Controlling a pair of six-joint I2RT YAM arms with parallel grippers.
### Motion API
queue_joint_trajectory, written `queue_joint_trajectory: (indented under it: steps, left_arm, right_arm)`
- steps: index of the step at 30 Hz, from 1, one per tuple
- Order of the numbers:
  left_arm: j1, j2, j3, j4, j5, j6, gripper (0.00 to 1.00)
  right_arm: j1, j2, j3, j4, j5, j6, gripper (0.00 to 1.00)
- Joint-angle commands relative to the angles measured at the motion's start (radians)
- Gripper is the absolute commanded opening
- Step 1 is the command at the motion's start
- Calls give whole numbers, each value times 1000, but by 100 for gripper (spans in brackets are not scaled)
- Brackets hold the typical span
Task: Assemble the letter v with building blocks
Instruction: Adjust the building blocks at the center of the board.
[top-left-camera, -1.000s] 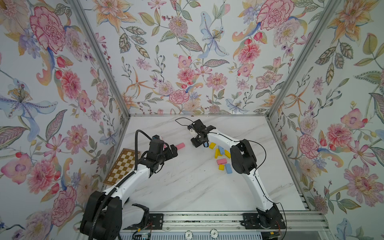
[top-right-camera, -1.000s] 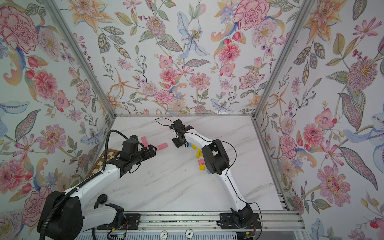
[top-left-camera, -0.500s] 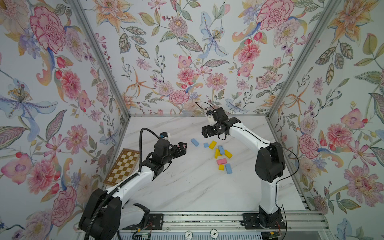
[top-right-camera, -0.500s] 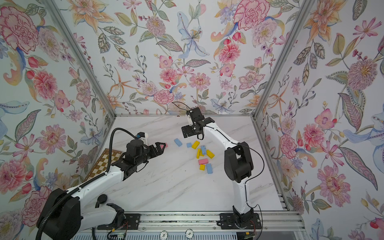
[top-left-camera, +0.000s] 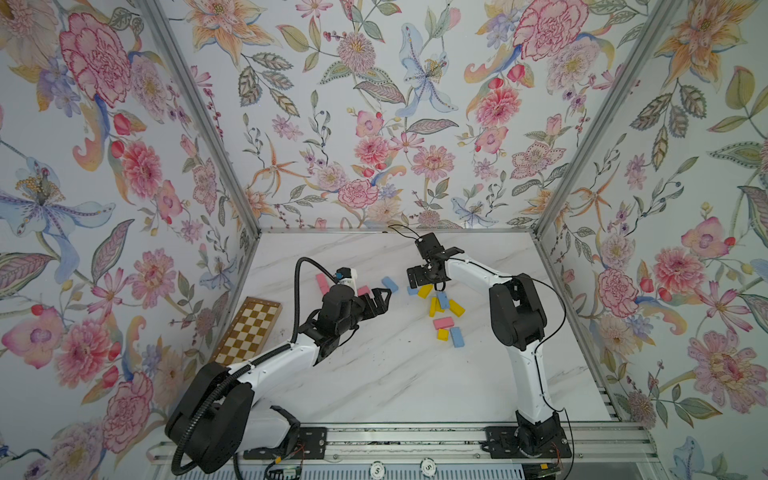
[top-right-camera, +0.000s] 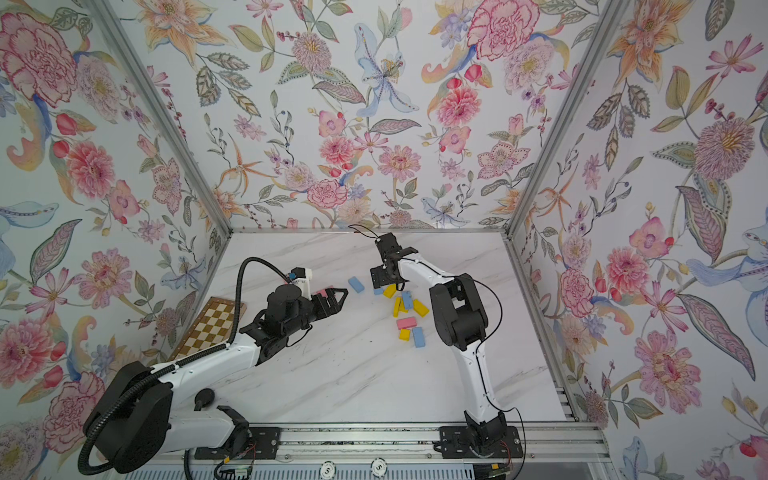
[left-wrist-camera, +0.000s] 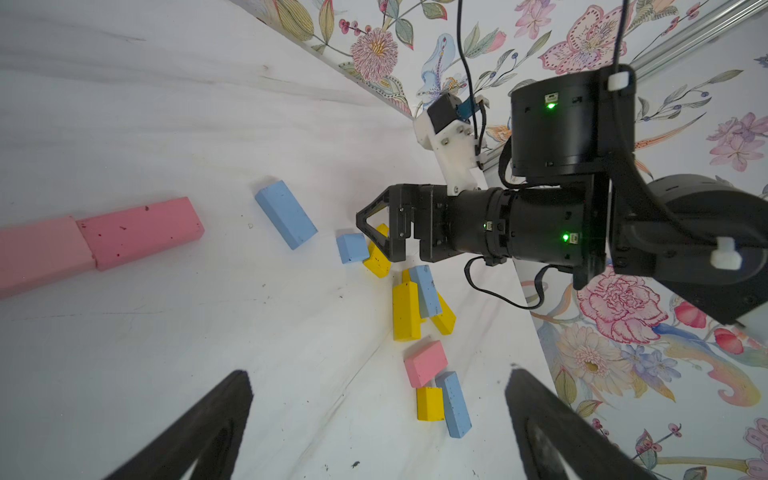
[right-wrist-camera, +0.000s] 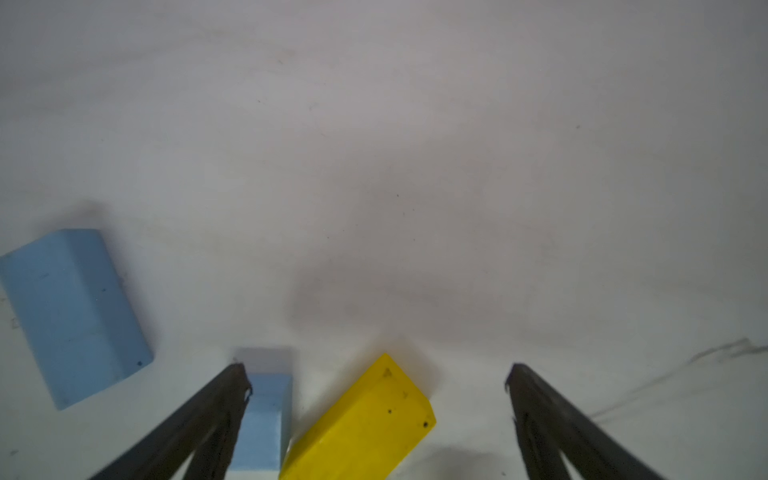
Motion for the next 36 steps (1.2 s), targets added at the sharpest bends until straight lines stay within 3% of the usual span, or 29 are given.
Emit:
queue_joint_trajectory:
  steps: [1,11,20,26,31,36]
  left_arm:
    - [-10,-7,-19,8,-23,-11,99]
    - [-20,25,8,3,-10,-6,99]
    - [-43,70,38,10,-3,-5,99]
    - [-58,105,55,31,2,-6,99]
    - [-73,160,77,60,23,-14,99]
    - [-93,209,124,69,43,-10,99]
  right_arm:
    - [1,0,17,-12,22,31,99]
    - [-12,17,-55,-14,50,26,99]
    - [-39,-91,-228,-3,105,7,97]
    - [-74,-256,-476,38,155,13,91]
    - [-166,-425,-668,58,146,96,86]
    - [-205,-612,-729,68,121,121,83]
